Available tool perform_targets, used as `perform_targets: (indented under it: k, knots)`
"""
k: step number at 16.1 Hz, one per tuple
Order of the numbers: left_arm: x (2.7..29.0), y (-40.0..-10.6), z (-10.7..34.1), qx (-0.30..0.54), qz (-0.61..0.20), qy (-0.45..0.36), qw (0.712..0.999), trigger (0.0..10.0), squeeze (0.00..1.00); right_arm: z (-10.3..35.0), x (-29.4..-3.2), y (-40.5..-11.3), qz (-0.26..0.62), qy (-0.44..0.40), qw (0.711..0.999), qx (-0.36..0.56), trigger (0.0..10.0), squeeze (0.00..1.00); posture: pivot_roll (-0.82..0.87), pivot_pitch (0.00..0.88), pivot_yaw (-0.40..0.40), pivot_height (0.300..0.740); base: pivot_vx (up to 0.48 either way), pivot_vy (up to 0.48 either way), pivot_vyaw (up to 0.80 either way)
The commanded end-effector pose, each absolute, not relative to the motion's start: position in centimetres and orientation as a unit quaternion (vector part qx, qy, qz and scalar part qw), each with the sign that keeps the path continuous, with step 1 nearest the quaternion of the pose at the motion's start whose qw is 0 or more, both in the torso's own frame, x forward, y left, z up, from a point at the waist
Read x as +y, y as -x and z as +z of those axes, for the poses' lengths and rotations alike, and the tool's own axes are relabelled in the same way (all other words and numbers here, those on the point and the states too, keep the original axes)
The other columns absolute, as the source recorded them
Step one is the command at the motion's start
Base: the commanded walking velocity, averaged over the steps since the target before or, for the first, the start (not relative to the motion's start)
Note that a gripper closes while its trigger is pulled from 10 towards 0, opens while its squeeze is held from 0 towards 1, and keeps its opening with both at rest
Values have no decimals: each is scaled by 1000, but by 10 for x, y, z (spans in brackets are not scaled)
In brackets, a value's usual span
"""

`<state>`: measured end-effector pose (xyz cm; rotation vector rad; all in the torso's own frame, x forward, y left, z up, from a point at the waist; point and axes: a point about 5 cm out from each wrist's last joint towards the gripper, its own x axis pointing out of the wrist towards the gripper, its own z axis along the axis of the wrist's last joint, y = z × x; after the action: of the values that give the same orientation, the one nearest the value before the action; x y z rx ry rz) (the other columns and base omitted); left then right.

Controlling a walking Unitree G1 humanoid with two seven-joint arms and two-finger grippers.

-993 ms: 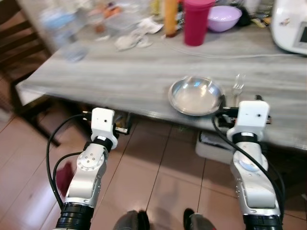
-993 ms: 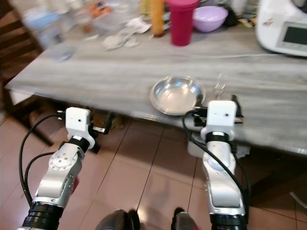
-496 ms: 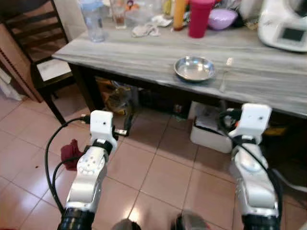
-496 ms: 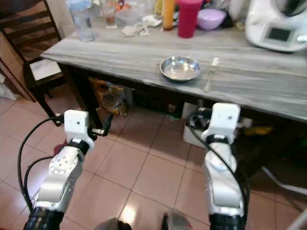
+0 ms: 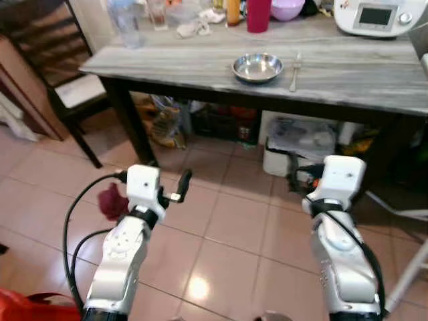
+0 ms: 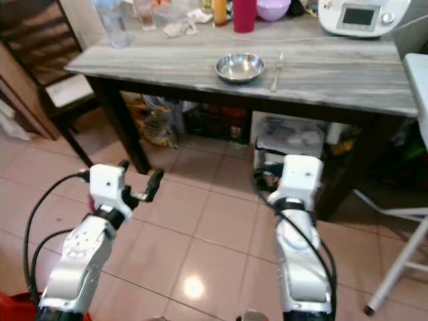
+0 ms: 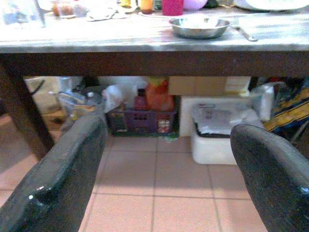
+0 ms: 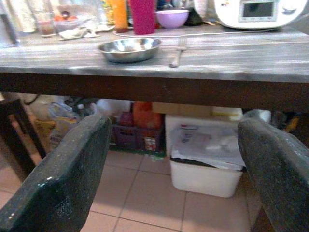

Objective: Setting the table

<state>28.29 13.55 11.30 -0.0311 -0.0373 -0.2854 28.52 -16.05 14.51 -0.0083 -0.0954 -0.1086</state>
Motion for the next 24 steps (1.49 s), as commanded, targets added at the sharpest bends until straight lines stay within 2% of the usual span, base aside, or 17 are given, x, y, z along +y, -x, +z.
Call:
perform_targets:
  k: [1,4,9,13,17,24]
  knots:
    - [137,-283,113,-19,-143,23,989,10000,0,147,-159,-287,-38,8,998,-50,10000,0,-171,115,80,740,0,0,0]
    - [132,-287,114,-25,-141,43,989,10000,0,137,-152,-285,14,-10,1000,-23,10000,0,-163,84,63,740,0,-107,0]
    - [130,-281,108,-23,-141,48,989,10000,0,136,-166,-276,-2,12,999,-45,10000,0,-157,73,29,740,0,-480,0]
    - [132,-279,101,-14,-137,55,989,10000,0,131,-163,-272,14,18,999,-31,10000,0,-173,80,24,740,0,-480,-663]
    - [125,-282,106,-18,-157,58,986,10000,0,135,-166,-271,2,18,999,-41,10000,0,-200,105,57,740,0,-480,-691]
    - [122,-284,110,-17,-172,56,983,10000,0,138,-165,-267,-6,20,999,-48,10000,0,-218,127,75,740,0,-480,0]
